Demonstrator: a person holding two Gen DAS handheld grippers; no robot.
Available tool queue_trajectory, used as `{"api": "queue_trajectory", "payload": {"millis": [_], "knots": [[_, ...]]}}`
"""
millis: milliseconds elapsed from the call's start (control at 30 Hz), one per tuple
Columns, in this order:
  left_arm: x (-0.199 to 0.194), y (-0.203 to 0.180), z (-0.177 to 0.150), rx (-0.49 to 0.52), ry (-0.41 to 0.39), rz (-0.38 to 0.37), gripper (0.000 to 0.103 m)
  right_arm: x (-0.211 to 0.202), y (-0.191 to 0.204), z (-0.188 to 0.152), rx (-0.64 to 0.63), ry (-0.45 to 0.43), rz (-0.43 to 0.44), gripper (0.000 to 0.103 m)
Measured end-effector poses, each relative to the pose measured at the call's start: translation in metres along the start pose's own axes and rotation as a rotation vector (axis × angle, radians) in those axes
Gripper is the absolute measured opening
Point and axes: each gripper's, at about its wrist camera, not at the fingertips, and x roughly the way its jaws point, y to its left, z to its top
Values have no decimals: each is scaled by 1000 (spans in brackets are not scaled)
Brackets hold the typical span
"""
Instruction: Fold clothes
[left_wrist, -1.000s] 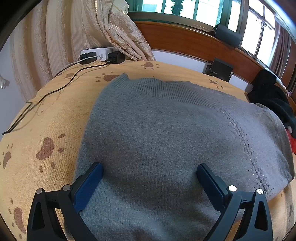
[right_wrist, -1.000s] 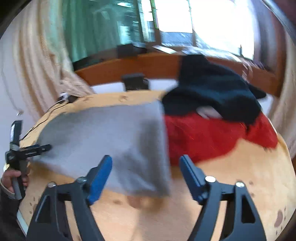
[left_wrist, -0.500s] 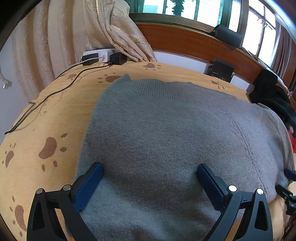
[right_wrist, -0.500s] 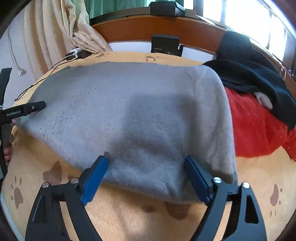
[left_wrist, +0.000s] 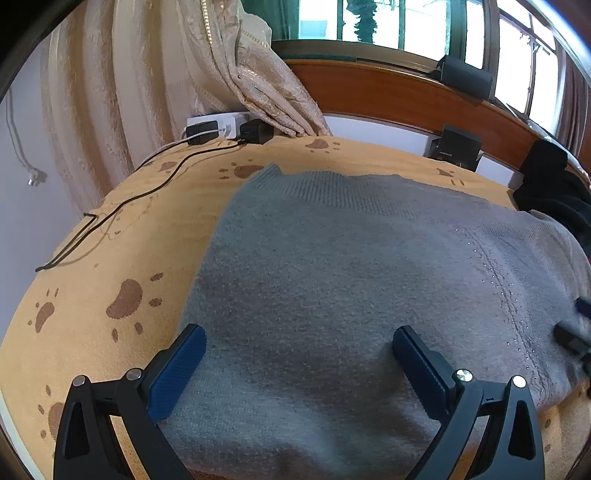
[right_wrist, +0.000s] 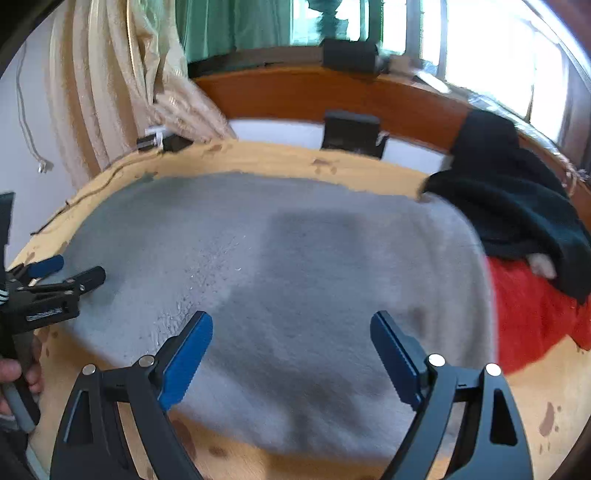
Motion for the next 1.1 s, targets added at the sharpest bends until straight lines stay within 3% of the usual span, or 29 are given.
{"api": "queue_trajectory", "payload": {"millis": [133,333,500,600,733,800,1100], "knots": [[1,-2,0,5,6,6,103,18,10,-14,-43,45,-6,100],[-1,-4,-1,16,0,21,103,17,15,-13,-78,58,-33,102],[-3,-4,-1,17,-12,32,103,-1,27,18,-16,-46,39,102],[-3,-3,0,16,-12,32,103,1,48,33,-60,-82,38,102],[-2,-1,0,7,-7,72,102,34,74,34,-134,8,42,102],[-1,5,1,-19,-1,50,102,50,77,27,-134,77,85,102],[-11,5,1,-13,-56,117,102,49,71,20,-116,64,102,102]]}}
